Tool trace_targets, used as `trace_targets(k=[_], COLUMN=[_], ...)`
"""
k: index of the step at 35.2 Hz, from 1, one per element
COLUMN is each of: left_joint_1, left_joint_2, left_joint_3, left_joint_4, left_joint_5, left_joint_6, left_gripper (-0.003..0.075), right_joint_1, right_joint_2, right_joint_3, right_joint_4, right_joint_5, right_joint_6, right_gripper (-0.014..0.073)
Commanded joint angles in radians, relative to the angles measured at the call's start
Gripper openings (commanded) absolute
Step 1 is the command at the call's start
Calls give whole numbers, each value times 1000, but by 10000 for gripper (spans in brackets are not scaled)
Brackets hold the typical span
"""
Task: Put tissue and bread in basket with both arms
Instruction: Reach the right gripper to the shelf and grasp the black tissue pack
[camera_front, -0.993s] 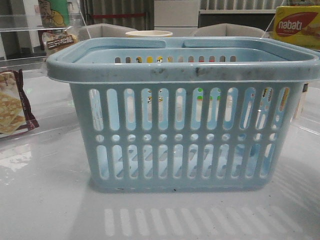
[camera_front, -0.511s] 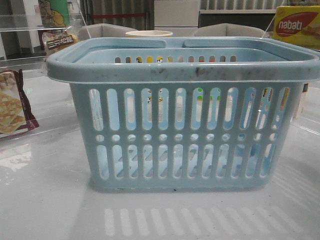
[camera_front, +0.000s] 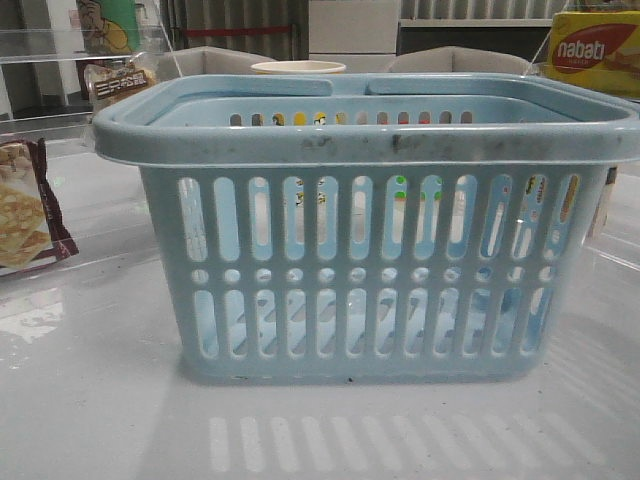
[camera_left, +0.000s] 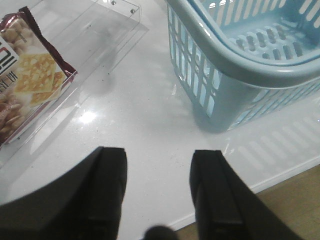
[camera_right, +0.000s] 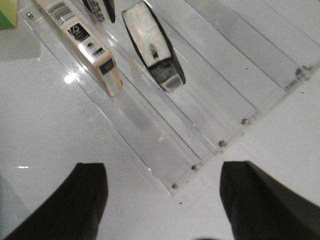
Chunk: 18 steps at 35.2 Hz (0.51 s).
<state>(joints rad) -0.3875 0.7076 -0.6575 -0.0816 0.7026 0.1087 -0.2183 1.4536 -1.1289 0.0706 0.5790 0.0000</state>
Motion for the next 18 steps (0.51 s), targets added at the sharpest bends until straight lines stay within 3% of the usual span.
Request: trace_targets(k=[1, 18], left_joint_1=[-8, -8], left_joint_2=[1, 1], left_joint_3=[-29, -29], left_joint_4=[-8, -8], left_joint_5=[-66, -66], left_joint_6=[-2, -2], left_gripper=[323, 222], right_joint_1=[-5, 6], right_joint_2=[33, 244], right_joint_3=[-87, -237], right_joint_4=[38, 56], right_joint_5=[-66, -186], right_joint_6=[-7, -7], right_gripper=[570, 570])
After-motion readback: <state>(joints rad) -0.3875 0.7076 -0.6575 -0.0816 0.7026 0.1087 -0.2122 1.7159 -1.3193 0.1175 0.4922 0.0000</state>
